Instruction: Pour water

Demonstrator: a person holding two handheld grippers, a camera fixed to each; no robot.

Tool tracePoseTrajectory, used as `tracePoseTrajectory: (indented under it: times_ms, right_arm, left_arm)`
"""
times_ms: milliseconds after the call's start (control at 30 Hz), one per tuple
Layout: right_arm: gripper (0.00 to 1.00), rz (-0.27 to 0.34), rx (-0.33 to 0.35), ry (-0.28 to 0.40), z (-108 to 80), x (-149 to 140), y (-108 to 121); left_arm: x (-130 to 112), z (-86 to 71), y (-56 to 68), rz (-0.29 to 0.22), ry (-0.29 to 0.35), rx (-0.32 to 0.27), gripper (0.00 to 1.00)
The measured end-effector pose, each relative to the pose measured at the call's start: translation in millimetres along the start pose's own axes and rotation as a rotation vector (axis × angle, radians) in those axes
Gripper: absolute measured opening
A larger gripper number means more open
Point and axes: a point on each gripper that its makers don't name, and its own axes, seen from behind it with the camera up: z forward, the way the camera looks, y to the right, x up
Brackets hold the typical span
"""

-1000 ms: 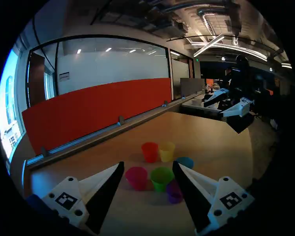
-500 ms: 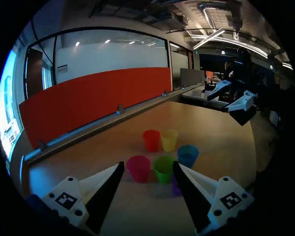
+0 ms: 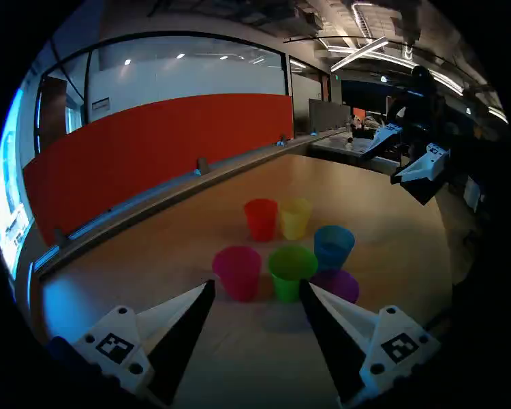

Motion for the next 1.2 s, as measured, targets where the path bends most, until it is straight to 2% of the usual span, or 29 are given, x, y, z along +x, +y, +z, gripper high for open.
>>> tracePoseTrajectory:
  times_ms: [500, 867, 1200]
  right_arm:
    - [1.0, 0.013, 0.027, -0.055, 19.2, -36, -3]
    - [1.0, 0.013, 0.04, -0.071, 28.7, -45, -5]
    - [1.0, 0.01, 0.058, -0.094, 42.6, -59, -8]
  left_arm:
    - [-27, 23.5, 6.4, -0.005, -0.047, -0.032, 0.91]
    - [-33, 25.2, 6.8, -0.001, -0.059, -0.035, 0.91]
    - [-27, 21.3, 7.2, 0.009, -0.056, -0.036, 0.91]
